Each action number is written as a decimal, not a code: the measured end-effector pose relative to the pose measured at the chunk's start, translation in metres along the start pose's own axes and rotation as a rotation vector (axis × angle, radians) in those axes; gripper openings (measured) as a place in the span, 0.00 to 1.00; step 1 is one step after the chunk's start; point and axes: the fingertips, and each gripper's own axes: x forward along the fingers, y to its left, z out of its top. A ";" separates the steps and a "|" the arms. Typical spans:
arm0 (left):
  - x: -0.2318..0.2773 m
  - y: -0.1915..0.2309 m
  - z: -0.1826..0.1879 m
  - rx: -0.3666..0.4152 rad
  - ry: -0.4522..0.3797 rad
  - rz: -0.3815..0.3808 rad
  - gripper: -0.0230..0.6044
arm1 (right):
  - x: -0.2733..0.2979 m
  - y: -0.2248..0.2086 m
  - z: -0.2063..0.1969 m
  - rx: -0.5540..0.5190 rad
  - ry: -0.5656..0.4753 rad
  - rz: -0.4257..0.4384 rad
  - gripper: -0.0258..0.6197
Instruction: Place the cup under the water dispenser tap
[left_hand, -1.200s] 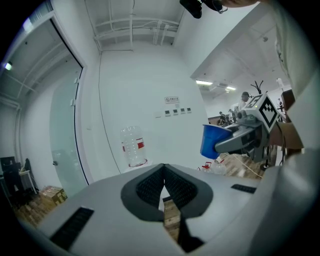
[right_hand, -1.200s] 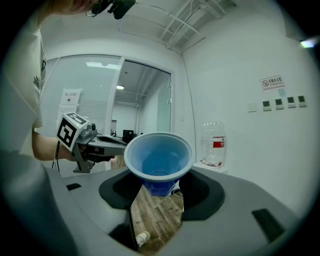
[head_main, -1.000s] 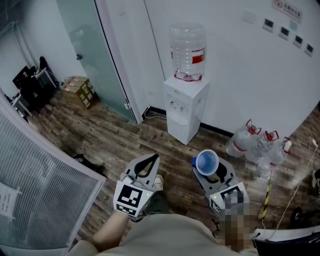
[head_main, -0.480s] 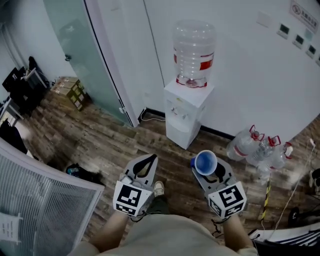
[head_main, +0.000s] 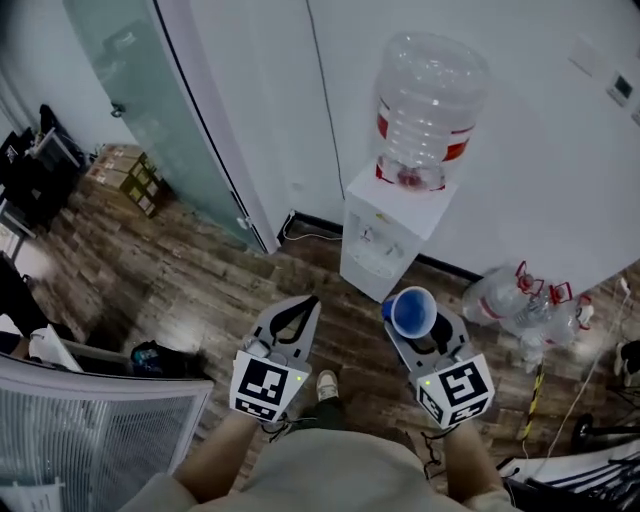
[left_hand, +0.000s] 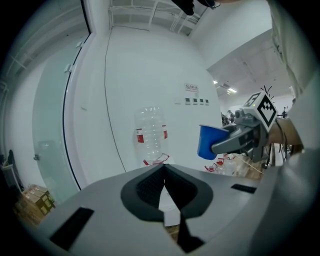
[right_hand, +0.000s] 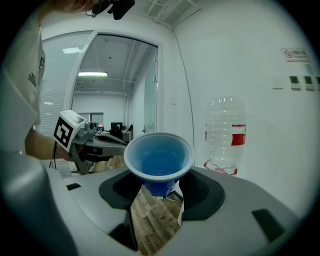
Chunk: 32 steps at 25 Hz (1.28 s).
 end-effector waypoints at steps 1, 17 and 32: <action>0.009 0.010 -0.002 0.011 0.002 -0.007 0.05 | 0.014 -0.005 0.001 0.004 0.000 -0.004 0.40; 0.133 0.098 -0.078 -0.100 0.001 0.037 0.05 | 0.185 -0.074 -0.075 0.075 0.122 0.012 0.41; 0.242 0.108 -0.208 -0.183 0.056 0.131 0.05 | 0.307 -0.133 -0.233 0.089 0.253 0.046 0.41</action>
